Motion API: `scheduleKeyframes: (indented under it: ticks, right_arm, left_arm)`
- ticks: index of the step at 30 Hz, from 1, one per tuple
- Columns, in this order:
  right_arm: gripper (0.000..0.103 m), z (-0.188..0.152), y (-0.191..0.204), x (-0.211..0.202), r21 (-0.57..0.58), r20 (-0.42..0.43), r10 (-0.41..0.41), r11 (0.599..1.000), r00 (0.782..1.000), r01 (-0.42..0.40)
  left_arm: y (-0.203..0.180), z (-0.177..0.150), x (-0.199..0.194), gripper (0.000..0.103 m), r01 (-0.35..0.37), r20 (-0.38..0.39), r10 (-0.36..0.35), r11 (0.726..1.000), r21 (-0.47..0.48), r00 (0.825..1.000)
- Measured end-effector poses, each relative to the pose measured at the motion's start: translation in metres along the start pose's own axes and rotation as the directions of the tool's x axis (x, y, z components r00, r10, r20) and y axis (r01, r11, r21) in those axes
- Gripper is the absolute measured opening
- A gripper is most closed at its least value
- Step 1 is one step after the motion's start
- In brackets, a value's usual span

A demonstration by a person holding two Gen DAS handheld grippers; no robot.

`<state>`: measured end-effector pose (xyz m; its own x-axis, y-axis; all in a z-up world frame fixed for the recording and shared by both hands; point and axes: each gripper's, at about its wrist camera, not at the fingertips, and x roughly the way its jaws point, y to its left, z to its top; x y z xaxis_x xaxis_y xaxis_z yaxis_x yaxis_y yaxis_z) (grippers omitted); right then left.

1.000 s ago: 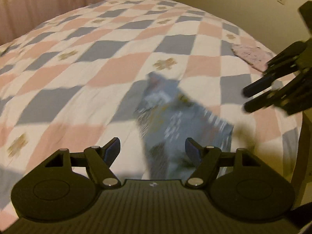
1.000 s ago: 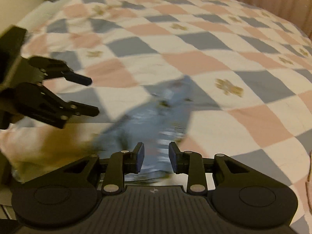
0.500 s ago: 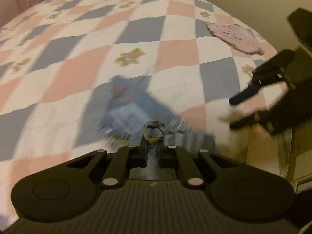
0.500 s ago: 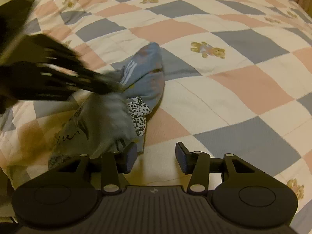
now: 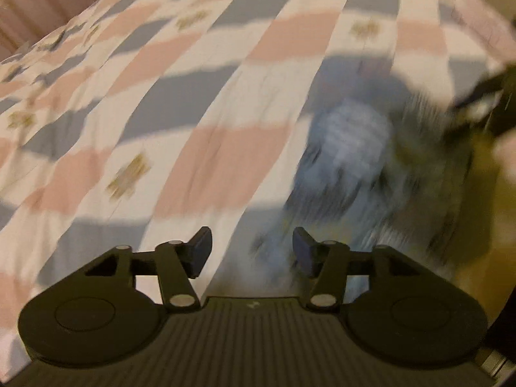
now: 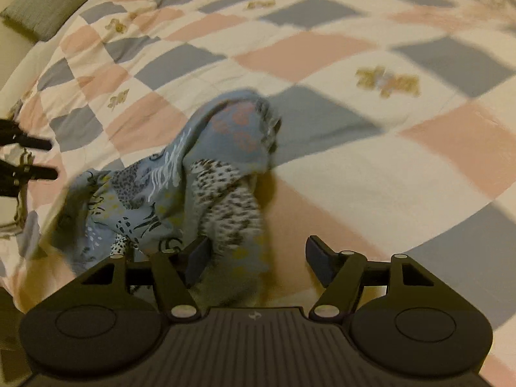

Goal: Fold clothes

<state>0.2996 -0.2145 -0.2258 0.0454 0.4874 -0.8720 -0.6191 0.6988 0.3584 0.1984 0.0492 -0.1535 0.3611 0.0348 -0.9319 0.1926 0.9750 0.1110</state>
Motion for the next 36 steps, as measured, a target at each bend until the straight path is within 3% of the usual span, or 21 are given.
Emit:
scheduleKeyframes:
  ticks: [1, 2, 3, 9, 11, 13, 15, 16, 18, 21, 25, 28, 30, 31, 32, 34, 36]
  right_arm:
    - [0.060, 0.000, 0.001, 0.006, 0.011, -0.007, 0.025, 1.000, 1.000, -0.025]
    - [0.024, 0.000, 0.002, 0.011, 0.017, -0.011, 0.045, 0.999, 0.999, -0.044]
    - [0.010, 0.000, 0.009, 0.010, -0.001, -0.004, 0.044, 0.999, 0.999, -0.044]
    - [0.009, 0.001, 0.063, -0.041, -0.269, 0.099, -0.077, 0.958, 0.992, 0.101]
    - [0.009, 0.003, 0.070, -0.068, -0.337, 0.154, -0.122, 0.926, 0.981, 0.168]
    - [0.009, 0.002, 0.081, -0.088, -0.429, 0.195, -0.172, 0.871, 0.966, 0.241]
    - [0.010, -0.001, 0.092, -0.091, -0.513, 0.170, -0.177, 0.824, 0.970, 0.240]
    - [0.011, -0.006, 0.098, -0.086, -0.560, 0.135, -0.156, 0.802, 0.978, 0.206]
    - [0.024, -0.019, 0.106, -0.074, -0.619, 0.056, -0.078, 0.780, 0.995, 0.096]
    - [0.040, -0.033, 0.104, -0.064, -0.556, -0.018, -0.001, 0.831, 1.000, -0.009]
    - [0.044, -0.043, 0.072, -0.064, -0.336, -0.031, 0.029, 0.941, 0.999, -0.038]
    - [0.047, -0.052, 0.043, -0.067, -0.184, -0.026, 0.036, 0.982, 0.999, -0.040]
    - [0.047, -0.059, 0.022, -0.070, -0.078, -0.013, 0.035, 0.996, 0.999, -0.036]
    - [0.048, -0.061, 0.012, -0.073, -0.026, 0.004, 0.031, 0.999, 1.000, -0.031]
    - [0.051, -0.063, 0.001, -0.076, 0.027, 0.021, 0.027, 0.999, 0.999, -0.027]
    - [0.056, -0.065, -0.015, -0.080, 0.117, 0.061, 0.012, 0.993, 0.998, -0.019]
    - [0.056, -0.065, -0.025, -0.078, 0.185, 0.100, 0.005, 0.982, 0.995, -0.023]
  left_arm:
    - [-0.003, 0.012, 0.004, 0.053, 0.024, 0.018, -0.024, 1.000, 0.004, 1.000]
    - [-0.005, 0.023, 0.007, 0.053, 0.047, 0.035, -0.047, 0.999, 0.009, 0.998]
    - [-0.008, 0.035, 0.011, 0.054, 0.070, 0.053, -0.071, 0.997, 0.015, 0.996]
    - [-0.023, 0.105, 0.032, 0.060, 0.207, 0.153, -0.213, 0.977, 0.054, 0.965]
    - [-0.026, 0.116, 0.039, 0.062, 0.249, 0.145, -0.254, 0.967, 0.051, 0.956]
    - [-0.034, 0.122, 0.052, 0.064, 0.295, 0.114, -0.299, 0.954, 0.050, 0.947]
    - [-0.042, 0.129, 0.066, 0.064, 0.340, 0.083, -0.343, 0.939, 0.047, 0.936]
    - [-0.046, 0.133, 0.073, 0.064, 0.363, 0.067, -0.365, 0.931, 0.046, 0.929]
    - [-0.054, 0.140, 0.086, 0.064, 0.407, 0.036, -0.408, 0.913, 0.041, 0.912]
    - [-0.066, 0.150, 0.106, 0.064, 0.471, -0.011, -0.471, 0.882, 0.031, 0.882]
    - [-0.083, 0.164, 0.133, 0.064, 0.552, -0.072, -0.550, 0.834, 0.013, 0.832]
    - [-0.107, 0.168, 0.157, 0.063, 0.605, -0.153, -0.594, 0.796, 0.031, 0.790]
    - [-0.118, 0.169, 0.161, 0.043, 0.637, -0.196, -0.617, 0.768, 0.060, 0.762]
    - [-0.122, 0.169, 0.158, 0.019, 0.653, -0.208, -0.627, 0.753, 0.084, 0.751]
    - [-0.121, 0.167, 0.145, 0.009, 0.652, -0.192, -0.626, 0.748, 0.129, 0.756]
    - [-0.111, 0.165, 0.116, 0.006, 0.641, -0.135, -0.627, 0.743, 0.191, 0.767]
    - [-0.082, 0.161, 0.088, 0.006, 0.603, -0.031, -0.607, 0.782, 0.158, 0.794]
